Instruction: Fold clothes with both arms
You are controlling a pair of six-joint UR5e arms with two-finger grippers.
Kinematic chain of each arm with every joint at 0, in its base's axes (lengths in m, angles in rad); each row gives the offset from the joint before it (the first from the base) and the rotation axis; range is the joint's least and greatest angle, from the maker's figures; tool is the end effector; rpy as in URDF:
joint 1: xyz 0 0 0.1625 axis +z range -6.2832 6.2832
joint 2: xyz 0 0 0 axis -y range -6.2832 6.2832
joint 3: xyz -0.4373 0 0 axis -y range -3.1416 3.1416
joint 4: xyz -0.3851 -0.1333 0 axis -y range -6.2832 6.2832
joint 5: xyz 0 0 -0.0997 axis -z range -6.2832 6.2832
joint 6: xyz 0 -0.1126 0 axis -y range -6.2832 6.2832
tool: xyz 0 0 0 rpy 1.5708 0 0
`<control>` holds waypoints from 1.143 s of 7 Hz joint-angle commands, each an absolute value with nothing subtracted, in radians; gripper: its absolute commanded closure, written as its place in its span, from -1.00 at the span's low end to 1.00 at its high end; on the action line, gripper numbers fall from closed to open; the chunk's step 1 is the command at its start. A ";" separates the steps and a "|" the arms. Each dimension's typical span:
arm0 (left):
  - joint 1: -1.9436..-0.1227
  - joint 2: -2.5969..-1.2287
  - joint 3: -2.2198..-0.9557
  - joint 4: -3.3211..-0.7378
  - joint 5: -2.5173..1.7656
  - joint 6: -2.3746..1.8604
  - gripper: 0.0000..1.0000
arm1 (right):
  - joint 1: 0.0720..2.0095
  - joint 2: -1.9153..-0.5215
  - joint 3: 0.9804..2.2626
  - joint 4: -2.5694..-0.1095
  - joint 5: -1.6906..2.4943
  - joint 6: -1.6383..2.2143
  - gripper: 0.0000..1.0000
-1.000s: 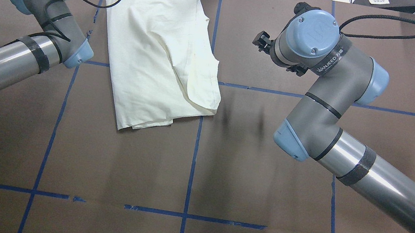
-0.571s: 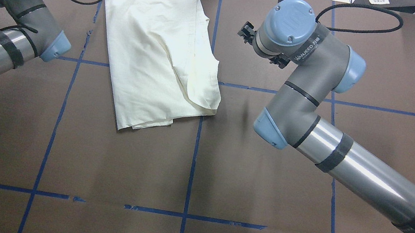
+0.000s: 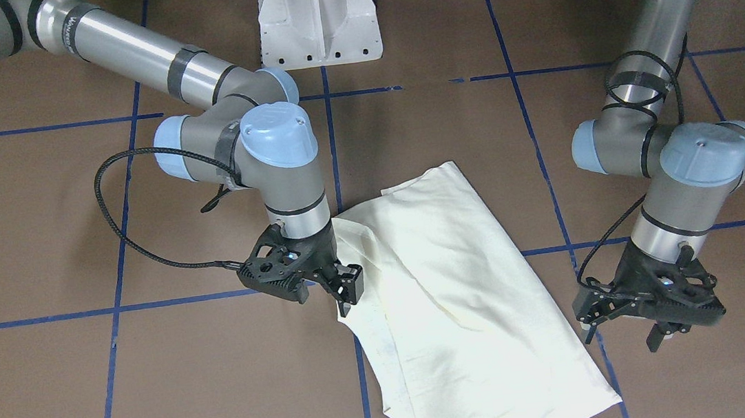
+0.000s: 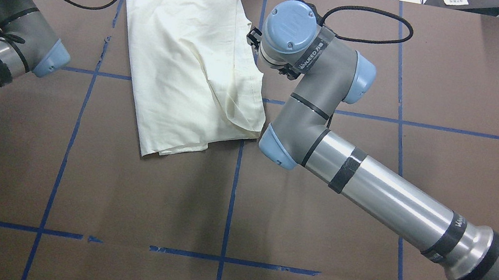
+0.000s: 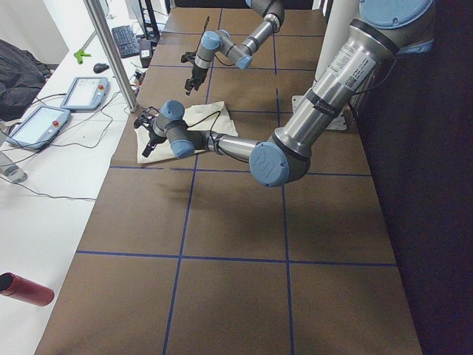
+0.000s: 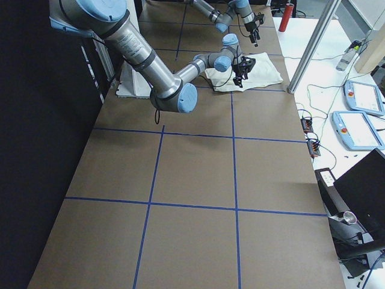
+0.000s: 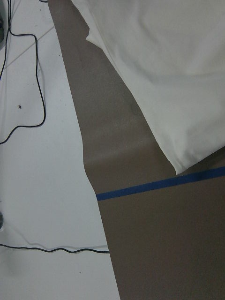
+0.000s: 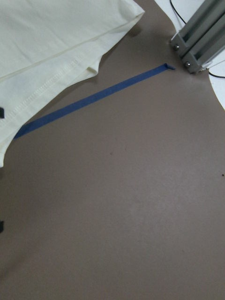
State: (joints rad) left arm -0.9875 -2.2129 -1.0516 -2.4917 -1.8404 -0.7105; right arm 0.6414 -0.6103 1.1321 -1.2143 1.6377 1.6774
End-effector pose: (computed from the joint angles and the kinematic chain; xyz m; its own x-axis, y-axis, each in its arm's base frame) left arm 0.3478 -0.7146 0.4339 0.6944 0.2743 -0.6653 0.2320 0.7898 0.5678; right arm -0.5997 -0.6048 0.2162 0.4495 0.4682 0.7607 -0.6070 0.7849 -0.1243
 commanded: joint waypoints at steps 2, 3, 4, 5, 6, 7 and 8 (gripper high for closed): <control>-0.985 -2.200 -1.052 -2.502 -1.841 -0.713 -1.00 | 0.586 -0.586 1.056 -1.209 1.592 1.675 -0.41; -0.985 -2.200 -1.052 -2.503 -1.841 -0.718 -1.00 | 0.577 -0.586 1.043 -1.209 1.579 1.674 -0.39; -0.985 -2.200 -1.054 -2.506 -1.841 -0.718 -1.00 | 0.571 -0.586 1.042 -1.212 1.569 1.671 -0.35; -0.985 -2.197 -1.060 -2.507 -1.841 -0.719 -1.00 | 0.560 -0.586 1.034 -1.210 1.542 1.669 -0.34; -0.983 -2.169 -1.087 -2.507 -1.841 -0.719 -1.00 | 0.557 -0.586 1.034 -1.210 1.539 1.669 -0.32; -0.983 -2.166 -1.095 -2.507 -1.841 -0.721 -1.00 | 0.555 -0.584 1.034 -1.210 1.537 1.670 -0.10; -0.982 -2.166 -1.095 -2.507 -1.841 -0.721 -1.00 | 0.555 -0.580 1.034 -1.209 1.537 1.671 0.10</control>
